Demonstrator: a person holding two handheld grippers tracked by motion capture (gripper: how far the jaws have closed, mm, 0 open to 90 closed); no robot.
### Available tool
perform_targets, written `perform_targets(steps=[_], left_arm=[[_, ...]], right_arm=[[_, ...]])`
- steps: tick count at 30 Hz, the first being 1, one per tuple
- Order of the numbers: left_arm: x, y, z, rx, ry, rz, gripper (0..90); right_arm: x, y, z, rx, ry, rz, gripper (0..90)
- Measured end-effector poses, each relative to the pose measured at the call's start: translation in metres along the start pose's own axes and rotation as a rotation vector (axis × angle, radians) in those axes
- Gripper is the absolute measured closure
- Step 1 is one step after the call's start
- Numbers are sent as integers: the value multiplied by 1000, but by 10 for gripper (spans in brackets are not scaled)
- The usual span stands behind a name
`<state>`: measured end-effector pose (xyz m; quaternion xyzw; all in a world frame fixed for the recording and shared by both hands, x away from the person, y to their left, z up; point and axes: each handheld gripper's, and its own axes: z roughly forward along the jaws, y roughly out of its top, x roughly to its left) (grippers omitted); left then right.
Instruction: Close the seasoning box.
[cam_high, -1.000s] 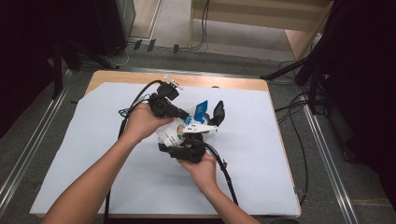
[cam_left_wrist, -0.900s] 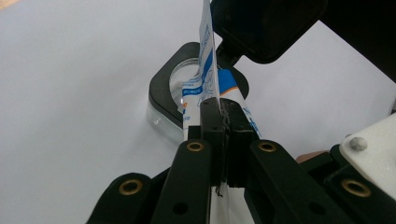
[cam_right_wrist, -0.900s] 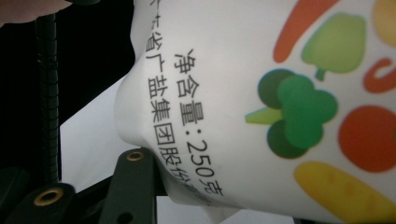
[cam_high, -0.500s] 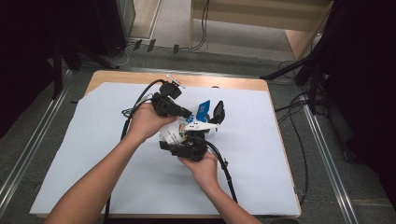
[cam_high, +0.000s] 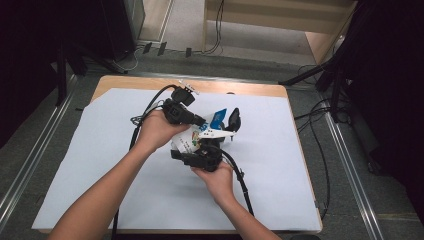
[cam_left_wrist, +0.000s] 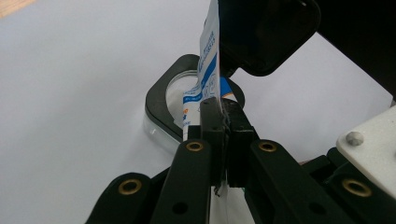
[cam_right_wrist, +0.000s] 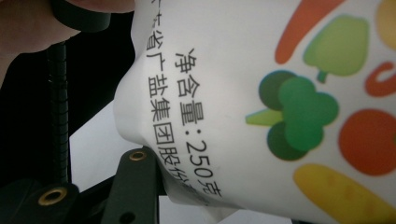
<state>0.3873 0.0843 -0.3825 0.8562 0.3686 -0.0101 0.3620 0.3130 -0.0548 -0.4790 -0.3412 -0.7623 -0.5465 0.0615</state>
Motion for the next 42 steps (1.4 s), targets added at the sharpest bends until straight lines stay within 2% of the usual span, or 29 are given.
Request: perform_targets(steps=[19, 28, 31, 35, 42], left_arm=[[4, -1, -3, -25, 16, 4, 900], [6, -2, -4, -27, 3, -4, 900], [6, -2, -4, -29, 6, -3, 900], [6, -1, -3, -31, -1, -22, 900], [6, 1, -3, -35, 7, -19, 900]], right_arm=[[-2, 6, 4, 7, -8, -22, 599], [-1, 5, 6, 8, -21, -31, 600], [-1, 5, 6, 3, -18, -28, 600], [-2, 5, 6, -4, -10, -14, 600], [-2, 6, 4, -18, 6, 6, 598]])
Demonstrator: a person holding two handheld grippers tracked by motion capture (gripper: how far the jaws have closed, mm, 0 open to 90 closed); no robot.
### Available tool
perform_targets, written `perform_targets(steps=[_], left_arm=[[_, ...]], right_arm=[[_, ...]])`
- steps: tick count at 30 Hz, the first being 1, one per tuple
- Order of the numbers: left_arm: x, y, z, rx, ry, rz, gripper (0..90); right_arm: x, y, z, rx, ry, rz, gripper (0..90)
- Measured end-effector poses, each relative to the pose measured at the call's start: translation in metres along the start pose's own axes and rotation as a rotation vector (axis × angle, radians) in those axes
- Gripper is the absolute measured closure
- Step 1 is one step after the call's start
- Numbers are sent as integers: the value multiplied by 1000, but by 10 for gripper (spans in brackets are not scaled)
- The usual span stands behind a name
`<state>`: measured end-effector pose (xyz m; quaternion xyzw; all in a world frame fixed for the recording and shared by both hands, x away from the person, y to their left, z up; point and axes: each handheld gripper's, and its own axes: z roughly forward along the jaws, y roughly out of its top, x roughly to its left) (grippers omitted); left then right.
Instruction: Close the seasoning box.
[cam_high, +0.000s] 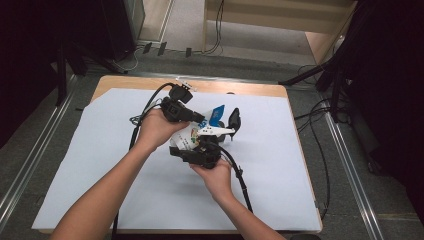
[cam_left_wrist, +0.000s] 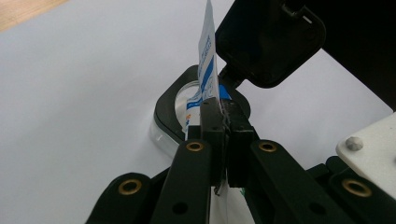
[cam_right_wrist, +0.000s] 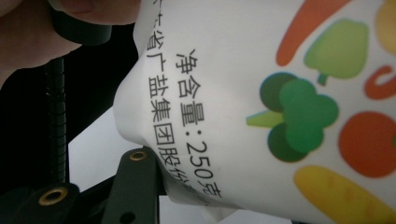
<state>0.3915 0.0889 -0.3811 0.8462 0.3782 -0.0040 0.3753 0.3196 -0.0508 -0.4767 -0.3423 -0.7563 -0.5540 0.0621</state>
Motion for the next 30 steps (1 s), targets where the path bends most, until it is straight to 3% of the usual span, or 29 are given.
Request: perform_targets(steps=[30], left_arm=[[-2, 2, -3, -1, 12, 0, 900]], right_arm=[[1, 2, 0, 2, 5, -29, 575]])
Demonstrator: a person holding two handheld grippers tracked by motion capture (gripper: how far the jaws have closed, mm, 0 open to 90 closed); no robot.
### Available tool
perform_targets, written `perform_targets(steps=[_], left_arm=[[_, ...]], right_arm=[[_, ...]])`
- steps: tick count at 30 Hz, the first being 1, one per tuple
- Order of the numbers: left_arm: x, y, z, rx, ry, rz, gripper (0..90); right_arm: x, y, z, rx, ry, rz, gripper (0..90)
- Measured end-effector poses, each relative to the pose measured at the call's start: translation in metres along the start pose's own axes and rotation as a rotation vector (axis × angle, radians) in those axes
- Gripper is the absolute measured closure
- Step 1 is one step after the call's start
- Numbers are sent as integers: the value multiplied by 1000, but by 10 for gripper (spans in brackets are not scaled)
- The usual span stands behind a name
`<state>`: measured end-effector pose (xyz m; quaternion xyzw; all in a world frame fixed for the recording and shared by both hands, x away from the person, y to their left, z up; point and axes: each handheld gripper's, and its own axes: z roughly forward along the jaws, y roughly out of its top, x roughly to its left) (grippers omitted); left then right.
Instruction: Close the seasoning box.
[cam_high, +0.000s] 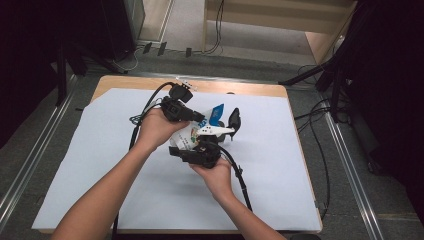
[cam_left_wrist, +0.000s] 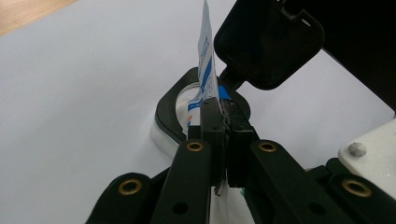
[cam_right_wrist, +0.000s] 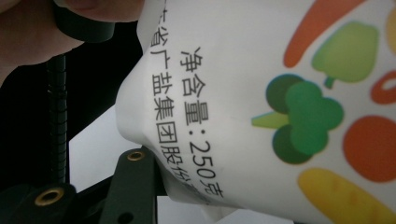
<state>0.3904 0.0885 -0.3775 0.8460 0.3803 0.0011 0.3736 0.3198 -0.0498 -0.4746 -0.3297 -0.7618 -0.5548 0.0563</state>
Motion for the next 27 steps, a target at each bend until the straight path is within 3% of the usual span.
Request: perform_targets(steps=[27], left_arm=[[-4, 3, 3, 8, 12, 14, 900]], right_arm=[[-5, 0, -2, -11, 22, 31, 607]])
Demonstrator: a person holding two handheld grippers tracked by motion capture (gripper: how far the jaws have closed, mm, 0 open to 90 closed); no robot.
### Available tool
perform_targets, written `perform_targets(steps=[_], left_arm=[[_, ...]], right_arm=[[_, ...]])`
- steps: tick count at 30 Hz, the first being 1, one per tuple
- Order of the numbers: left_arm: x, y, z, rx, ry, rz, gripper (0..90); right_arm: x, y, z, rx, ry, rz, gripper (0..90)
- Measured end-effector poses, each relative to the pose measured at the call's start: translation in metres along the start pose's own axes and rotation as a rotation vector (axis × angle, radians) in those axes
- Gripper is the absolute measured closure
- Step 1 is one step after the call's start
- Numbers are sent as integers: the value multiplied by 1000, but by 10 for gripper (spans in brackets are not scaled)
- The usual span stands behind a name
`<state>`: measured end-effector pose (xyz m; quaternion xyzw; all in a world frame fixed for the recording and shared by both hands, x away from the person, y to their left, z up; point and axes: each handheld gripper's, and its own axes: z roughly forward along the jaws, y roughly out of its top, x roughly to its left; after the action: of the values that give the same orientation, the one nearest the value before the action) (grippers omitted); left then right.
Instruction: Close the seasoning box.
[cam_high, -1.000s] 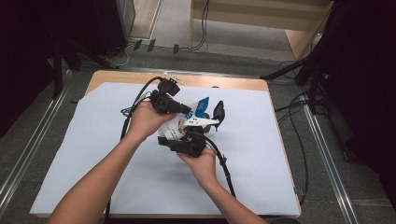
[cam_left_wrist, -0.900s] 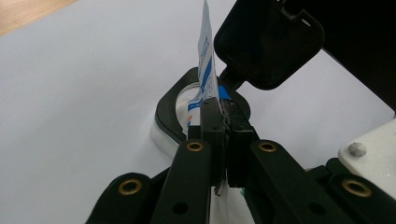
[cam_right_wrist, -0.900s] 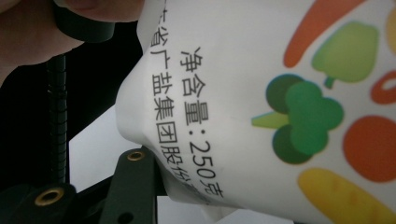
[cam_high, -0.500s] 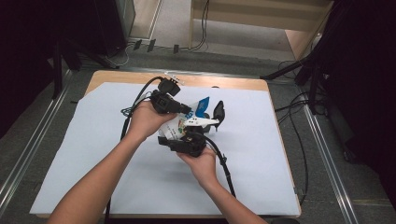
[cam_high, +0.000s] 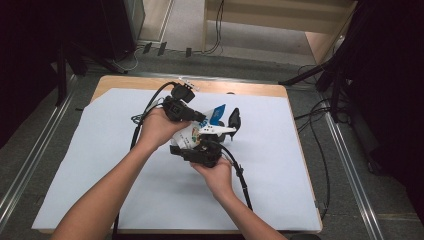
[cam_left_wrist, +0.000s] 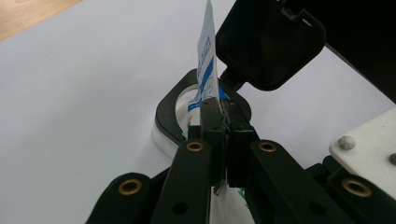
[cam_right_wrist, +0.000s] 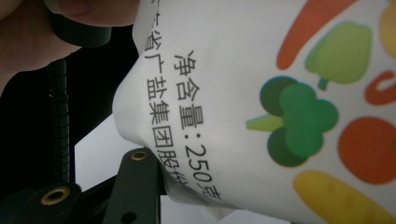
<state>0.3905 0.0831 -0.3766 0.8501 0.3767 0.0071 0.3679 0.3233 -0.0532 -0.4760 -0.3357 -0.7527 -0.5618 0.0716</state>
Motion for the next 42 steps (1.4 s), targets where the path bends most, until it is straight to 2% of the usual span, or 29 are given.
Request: perform_targets(steps=[17, 42], left_arm=[[-3, 1, 0, -2, 21, 19, 900], [-2, -2, 0, -2, 11, 14, 900]], right_arm=[[-1, 1, -1, -2, -4, -18, 604], [2, -1, 1, 12, -19, -34, 600]])
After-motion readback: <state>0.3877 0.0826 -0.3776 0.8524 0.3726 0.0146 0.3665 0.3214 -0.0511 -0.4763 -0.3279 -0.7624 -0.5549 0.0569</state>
